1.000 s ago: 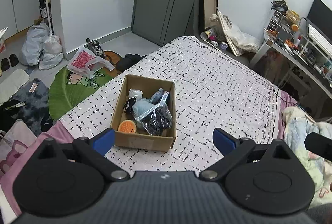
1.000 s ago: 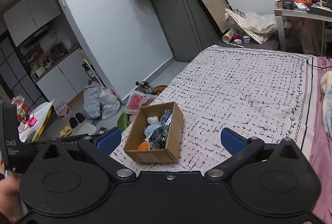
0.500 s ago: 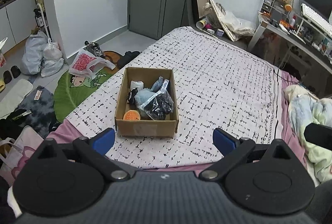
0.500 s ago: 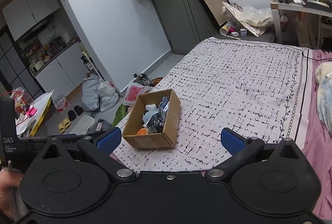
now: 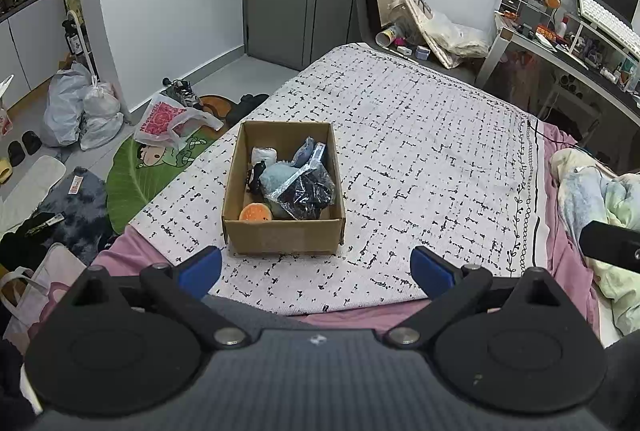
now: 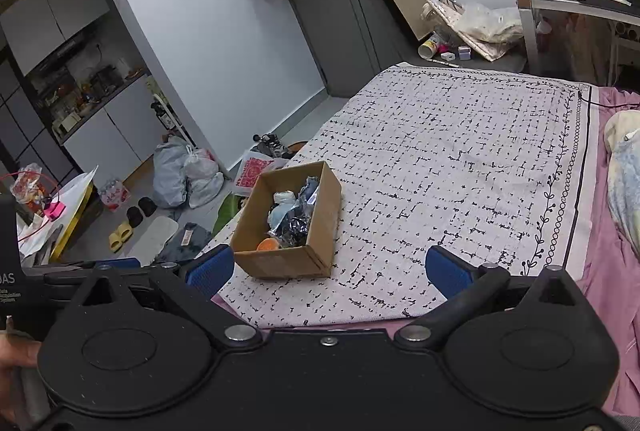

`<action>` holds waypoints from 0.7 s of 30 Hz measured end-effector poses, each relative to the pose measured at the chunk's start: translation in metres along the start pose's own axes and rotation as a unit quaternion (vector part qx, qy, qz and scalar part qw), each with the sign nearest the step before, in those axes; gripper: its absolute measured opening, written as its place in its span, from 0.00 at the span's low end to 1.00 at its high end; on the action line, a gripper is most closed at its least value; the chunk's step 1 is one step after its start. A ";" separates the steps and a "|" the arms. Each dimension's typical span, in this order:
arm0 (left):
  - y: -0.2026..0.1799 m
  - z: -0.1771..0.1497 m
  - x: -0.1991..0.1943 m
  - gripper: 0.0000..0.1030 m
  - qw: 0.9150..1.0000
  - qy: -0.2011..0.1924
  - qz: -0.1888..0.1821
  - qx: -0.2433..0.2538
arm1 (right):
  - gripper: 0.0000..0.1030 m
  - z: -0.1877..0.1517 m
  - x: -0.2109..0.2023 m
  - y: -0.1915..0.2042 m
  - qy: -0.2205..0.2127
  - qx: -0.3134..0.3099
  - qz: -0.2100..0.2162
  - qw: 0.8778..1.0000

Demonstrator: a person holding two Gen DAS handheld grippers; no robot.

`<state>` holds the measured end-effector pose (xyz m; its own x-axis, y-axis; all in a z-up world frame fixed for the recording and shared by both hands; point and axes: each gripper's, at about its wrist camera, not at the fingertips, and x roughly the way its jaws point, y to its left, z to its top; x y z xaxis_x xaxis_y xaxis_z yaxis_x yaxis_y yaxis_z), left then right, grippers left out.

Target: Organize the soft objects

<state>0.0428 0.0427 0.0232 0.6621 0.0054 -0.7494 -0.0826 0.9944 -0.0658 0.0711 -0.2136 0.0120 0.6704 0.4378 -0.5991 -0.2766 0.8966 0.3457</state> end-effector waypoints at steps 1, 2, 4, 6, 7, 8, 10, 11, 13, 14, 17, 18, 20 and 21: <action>0.000 0.000 0.001 0.97 1.000 0.001 0.000 0.000 | 1.00 0.000 0.000 0.000 0.001 -0.002 -0.002 1.000; 0.000 0.000 0.001 0.97 1.000 0.001 0.000 0.000 | 1.00 0.000 0.001 0.001 0.002 -0.004 -0.005 1.000; 0.001 -0.001 0.002 0.97 1.000 0.002 0.001 -0.001 | 1.00 0.000 0.002 0.001 0.004 -0.005 -0.009 1.000; 0.001 -0.001 0.002 0.97 1.000 0.003 0.000 -0.003 | 1.00 0.000 0.001 0.000 0.003 -0.006 -0.007 1.000; 0.000 0.000 0.001 0.97 1.000 0.003 0.001 -0.004 | 1.00 0.000 0.001 0.000 0.003 -0.006 -0.006 1.000; 0.000 0.000 0.001 0.97 1.000 0.002 0.001 -0.003 | 1.00 0.000 0.001 0.000 0.003 -0.006 -0.006 1.000; 0.000 0.000 0.001 0.97 1.000 0.002 0.000 -0.002 | 1.00 0.000 0.002 -0.001 0.004 -0.005 -0.007 1.000; 0.000 0.000 0.001 0.97 1.000 0.002 0.000 -0.002 | 1.00 0.000 0.002 -0.001 0.005 -0.003 -0.008 1.000; 0.000 0.000 0.001 0.97 1.000 0.000 0.000 -0.001 | 1.00 -0.001 0.001 -0.003 0.003 0.001 -0.009 1.000; 0.000 0.000 0.001 0.97 1.000 0.000 0.001 -0.001 | 1.00 0.000 0.002 -0.004 0.004 0.003 -0.009 1.000; -0.001 -0.001 0.000 0.97 1.000 0.001 0.000 0.000 | 1.00 0.000 0.001 -0.007 0.004 0.008 -0.010 1.000; -0.001 -0.001 0.001 0.97 1.000 0.001 0.000 0.001 | 1.00 0.000 0.001 -0.007 0.004 0.009 -0.009 1.000; -0.004 -0.001 0.001 0.97 1.000 0.002 0.000 0.002 | 1.00 0.000 0.001 -0.008 0.004 0.009 -0.008 1.000; -0.004 -0.001 0.001 0.97 1.000 0.002 0.000 0.003 | 1.00 -0.001 0.001 -0.008 0.004 0.010 -0.007 1.000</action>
<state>0.0429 0.0386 0.0224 0.6585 0.0059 -0.7526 -0.0788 0.9950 -0.0611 0.0735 -0.2197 0.0080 0.6685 0.4250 -0.6103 -0.2527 0.9016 0.3511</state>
